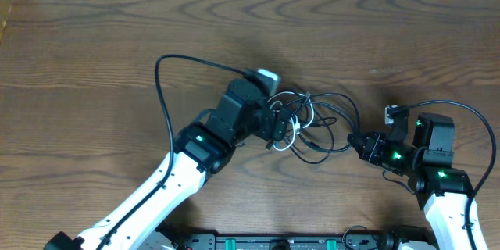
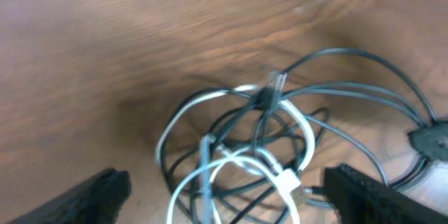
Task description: Untangle cables
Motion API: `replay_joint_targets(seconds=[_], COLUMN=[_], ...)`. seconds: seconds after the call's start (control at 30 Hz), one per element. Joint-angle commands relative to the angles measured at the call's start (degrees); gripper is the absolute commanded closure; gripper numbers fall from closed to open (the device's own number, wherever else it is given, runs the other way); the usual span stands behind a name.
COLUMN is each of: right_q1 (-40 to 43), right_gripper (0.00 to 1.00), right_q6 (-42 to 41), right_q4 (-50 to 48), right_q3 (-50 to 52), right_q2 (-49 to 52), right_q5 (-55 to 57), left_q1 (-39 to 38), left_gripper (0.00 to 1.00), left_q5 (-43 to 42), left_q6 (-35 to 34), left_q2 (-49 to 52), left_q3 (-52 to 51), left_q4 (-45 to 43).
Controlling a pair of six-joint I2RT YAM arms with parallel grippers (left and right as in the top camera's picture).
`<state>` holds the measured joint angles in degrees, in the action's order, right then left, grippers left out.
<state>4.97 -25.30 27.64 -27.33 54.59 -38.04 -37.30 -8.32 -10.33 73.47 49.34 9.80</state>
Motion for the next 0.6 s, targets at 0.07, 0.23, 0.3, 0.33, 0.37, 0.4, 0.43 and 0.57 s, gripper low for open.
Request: replay_joint_targets(seconds=[0.07,0.23,0.3,0.33,0.37,0.4,0.43,0.57], right_q1=[0.20,0.20,0.20,0.17,0.17,0.17,0.17,0.17], right_gripper=[0.99,0.99,0.99,0.99,0.99,0.99,0.99,0.99], right_q6=[-0.37,-0.39,-0.39,-0.39,-0.39,-0.39,-0.39,-0.39], right_q4=[0.07,0.09,0.09,0.09,0.09,0.09,0.09,0.28], right_q3=[-1.03,-1.03,-1.03,-1.03,-1.03,-1.03,-1.03,-1.03], right_q2=[-0.33,-0.33,-0.33,-0.33,-0.33,-0.33,-0.33,-0.33], right_q5=[1.46,1.49,1.49,1.46,1.46,1.46,1.49,1.49], left_q1=[-2.40,-3.72,-4.42,-4.72,-5.05,-5.20,-5.22,-5.35], left_gripper=[0.38,0.27,0.23,0.23,0.22,0.23,0.23,0.22], left_q5=[-3.74,-3.76,-4.15,-4.09,-4.09,-3.96,-3.87,-5.51], left_q6=[3.21,3.28,5.31,6.12,7.13,7.34,7.30,5.55], left_q2=[5.57,11.50,12.76,13.05,13.20,13.25,13.22,13.22], left_q3=[1.16,3.26,4.72,5.16,5.62,5.90,6.14,8.48], left_q4=[-4.76,-2.67,-0.98,-0.46,0.04,0.22,0.22,1.14])
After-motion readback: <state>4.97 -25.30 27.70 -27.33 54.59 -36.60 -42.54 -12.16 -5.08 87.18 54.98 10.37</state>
